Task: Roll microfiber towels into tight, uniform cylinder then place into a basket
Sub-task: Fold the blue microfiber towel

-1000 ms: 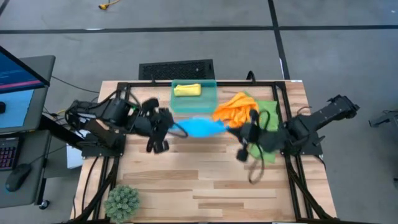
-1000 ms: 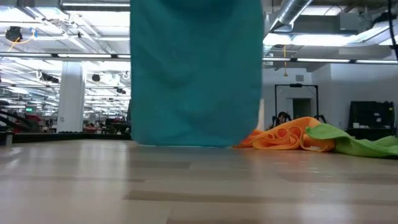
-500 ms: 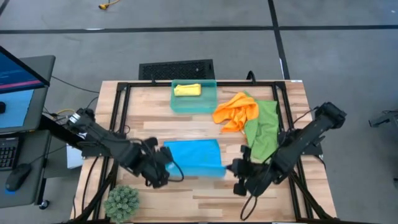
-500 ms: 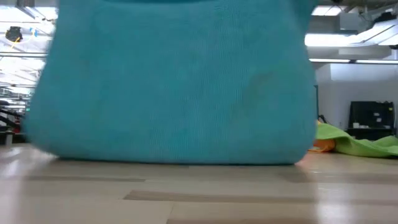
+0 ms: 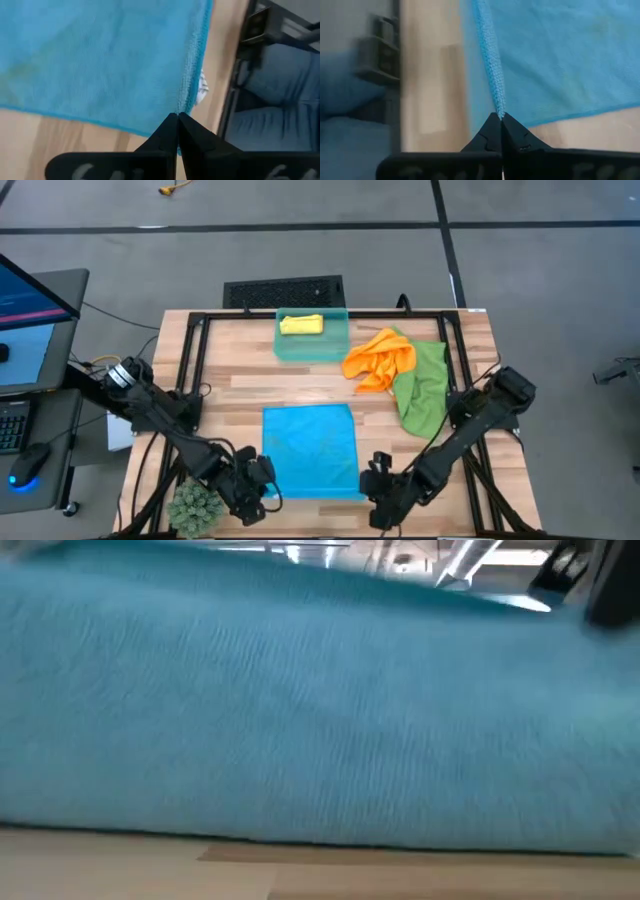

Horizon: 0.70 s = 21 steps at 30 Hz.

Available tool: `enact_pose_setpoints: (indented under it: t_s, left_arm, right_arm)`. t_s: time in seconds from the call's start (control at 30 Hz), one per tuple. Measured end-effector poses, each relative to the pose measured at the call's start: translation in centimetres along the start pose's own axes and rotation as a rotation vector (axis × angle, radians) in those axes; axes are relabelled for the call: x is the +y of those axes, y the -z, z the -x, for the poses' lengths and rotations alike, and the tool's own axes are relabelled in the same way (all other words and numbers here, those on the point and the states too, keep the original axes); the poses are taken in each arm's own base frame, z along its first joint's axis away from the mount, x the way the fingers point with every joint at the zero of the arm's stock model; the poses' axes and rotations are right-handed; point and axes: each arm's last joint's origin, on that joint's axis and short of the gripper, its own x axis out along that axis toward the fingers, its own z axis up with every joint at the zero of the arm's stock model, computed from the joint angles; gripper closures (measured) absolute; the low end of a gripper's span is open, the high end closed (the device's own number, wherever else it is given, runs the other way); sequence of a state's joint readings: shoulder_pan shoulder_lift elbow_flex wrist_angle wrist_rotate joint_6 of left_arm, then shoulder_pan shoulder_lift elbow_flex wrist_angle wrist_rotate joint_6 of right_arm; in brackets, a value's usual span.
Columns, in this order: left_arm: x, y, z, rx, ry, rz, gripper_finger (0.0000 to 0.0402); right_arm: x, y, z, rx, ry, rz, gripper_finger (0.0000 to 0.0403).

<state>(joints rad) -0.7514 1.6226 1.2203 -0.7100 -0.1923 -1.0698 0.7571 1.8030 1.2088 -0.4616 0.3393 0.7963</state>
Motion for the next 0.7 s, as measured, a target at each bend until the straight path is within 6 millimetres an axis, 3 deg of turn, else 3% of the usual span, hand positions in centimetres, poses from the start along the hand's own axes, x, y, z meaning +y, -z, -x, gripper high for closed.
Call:
enact_pose_setpoints:
  t_s: [0.23, 0.4, 0.7]
  left_arm:
    - [2.2, 1.7, -2.3, 0.005, -0.087, 0.112, 0.0401]
    - [3.7, 0.8, -2.6, -0.009, -0.179, 0.104, 0.0401]
    - [6.1, -1.5, -2.9, -0.035, -0.308, 0.099, 0.0401]
  right_arm:
    - [-1.1, -0.3, -2.1, 0.025, 0.064, -0.026, 0.0394]
    - [-3.1, -1.5, -2.1, 0.034, 0.136, -0.012, 0.0398]
    - [-8.4, -3.8, -2.7, 0.089, 0.337, -0.03, 0.0397]
